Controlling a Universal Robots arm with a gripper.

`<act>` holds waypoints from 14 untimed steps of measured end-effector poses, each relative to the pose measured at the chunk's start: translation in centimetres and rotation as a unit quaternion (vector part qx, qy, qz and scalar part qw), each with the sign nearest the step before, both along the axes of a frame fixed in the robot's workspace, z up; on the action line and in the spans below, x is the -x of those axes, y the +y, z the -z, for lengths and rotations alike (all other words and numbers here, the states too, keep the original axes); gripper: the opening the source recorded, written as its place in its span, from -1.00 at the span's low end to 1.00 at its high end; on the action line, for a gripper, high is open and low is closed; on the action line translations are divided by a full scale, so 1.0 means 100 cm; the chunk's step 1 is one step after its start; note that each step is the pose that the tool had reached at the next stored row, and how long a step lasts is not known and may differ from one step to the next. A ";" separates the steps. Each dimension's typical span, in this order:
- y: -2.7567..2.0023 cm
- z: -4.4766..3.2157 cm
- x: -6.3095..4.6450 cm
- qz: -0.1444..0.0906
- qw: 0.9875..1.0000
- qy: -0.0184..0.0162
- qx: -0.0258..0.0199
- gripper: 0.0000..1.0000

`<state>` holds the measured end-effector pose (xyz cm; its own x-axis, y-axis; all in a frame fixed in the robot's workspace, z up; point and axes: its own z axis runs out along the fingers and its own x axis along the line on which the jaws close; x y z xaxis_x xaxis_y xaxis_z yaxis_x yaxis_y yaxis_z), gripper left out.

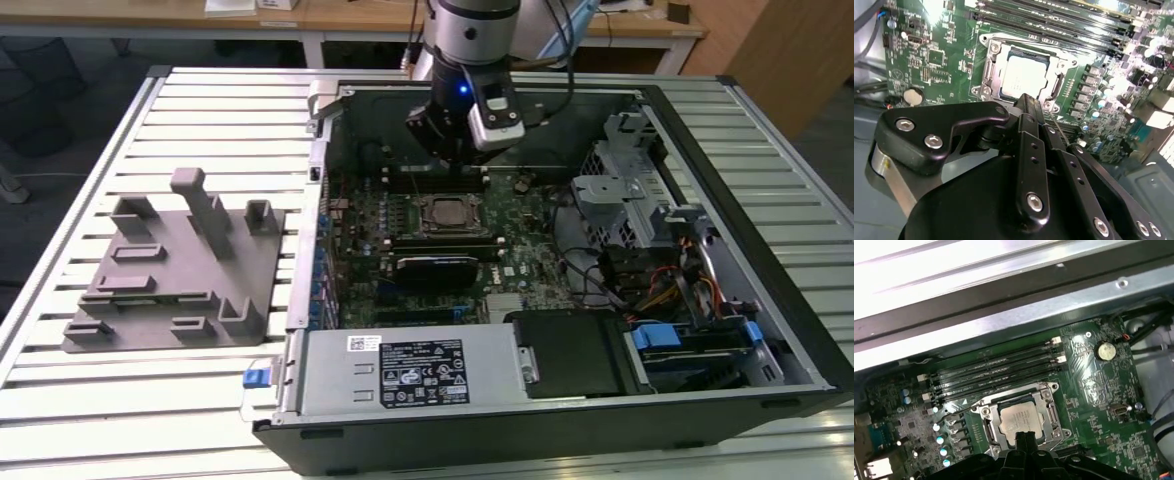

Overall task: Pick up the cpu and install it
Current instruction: 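Install the first cpu locking lever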

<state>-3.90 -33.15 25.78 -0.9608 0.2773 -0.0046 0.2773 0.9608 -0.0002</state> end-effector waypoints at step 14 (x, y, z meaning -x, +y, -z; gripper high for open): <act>-0.0001 0.0001 0.009 -0.018 1.000 0.000 0.000 -0.79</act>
<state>-4.77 -33.16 25.78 -0.9703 0.2419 -0.0052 0.2419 0.9703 0.0007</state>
